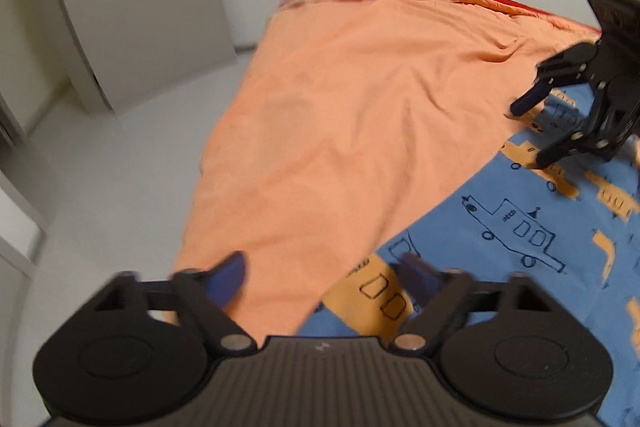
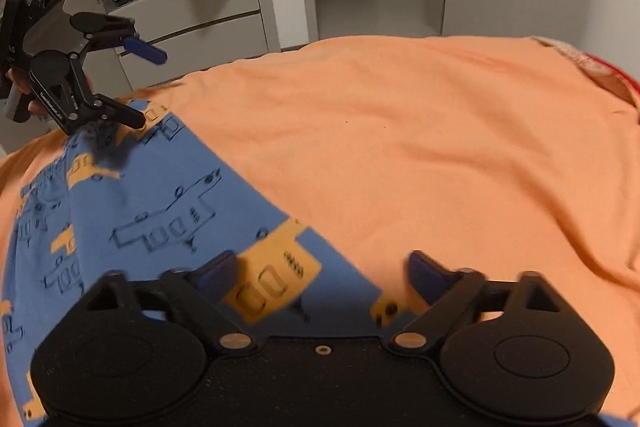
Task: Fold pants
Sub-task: 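Move both tools to the pants hems and close both grippers on them, then lift the hems with both grippers and fold them over toward the waistband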
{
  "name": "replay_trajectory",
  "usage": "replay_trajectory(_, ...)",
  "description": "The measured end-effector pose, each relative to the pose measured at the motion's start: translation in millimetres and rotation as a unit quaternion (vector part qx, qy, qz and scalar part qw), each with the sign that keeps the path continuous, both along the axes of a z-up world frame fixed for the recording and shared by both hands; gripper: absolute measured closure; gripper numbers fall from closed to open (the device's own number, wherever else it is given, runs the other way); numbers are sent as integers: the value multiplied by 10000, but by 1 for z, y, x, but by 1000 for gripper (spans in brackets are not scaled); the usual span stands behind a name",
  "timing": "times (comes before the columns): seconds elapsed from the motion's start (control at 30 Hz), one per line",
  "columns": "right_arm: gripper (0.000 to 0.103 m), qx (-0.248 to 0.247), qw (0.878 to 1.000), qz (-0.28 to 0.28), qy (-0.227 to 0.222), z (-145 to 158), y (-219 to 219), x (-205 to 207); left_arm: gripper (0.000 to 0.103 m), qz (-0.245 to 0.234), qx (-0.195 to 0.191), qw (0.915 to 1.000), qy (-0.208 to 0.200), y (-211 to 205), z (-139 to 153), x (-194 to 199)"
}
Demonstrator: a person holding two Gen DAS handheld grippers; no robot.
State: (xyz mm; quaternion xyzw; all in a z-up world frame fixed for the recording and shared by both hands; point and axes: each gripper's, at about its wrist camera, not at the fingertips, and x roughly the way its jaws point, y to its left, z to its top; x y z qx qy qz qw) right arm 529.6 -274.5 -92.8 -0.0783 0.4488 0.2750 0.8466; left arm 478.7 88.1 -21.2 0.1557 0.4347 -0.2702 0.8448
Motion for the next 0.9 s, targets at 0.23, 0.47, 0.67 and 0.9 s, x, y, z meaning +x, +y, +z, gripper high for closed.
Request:
replay_trajectory(0.23, 41, -112, 9994, 270, 188, -10, 3, 5, 87, -291, -33, 9979, 576, 2, -12, 5)
replay_trajectory(0.47, 100, -735, 9955, 591, -100, 4, 19, -14, 103, -236, 245, 9993, -129, -9, 15, -23)
replay_trajectory(0.67, 102, -1264, 9844, 132, -1218, 44, 35, -6, 103, 556, 633, 9881, -1289, -12, 47, -29)
replay_trajectory(0.9, 103, -1596, 9721, -828, -1507, 24, 52, 48, 103, 1145, 773, 9888, -571, -8, 4, 8)
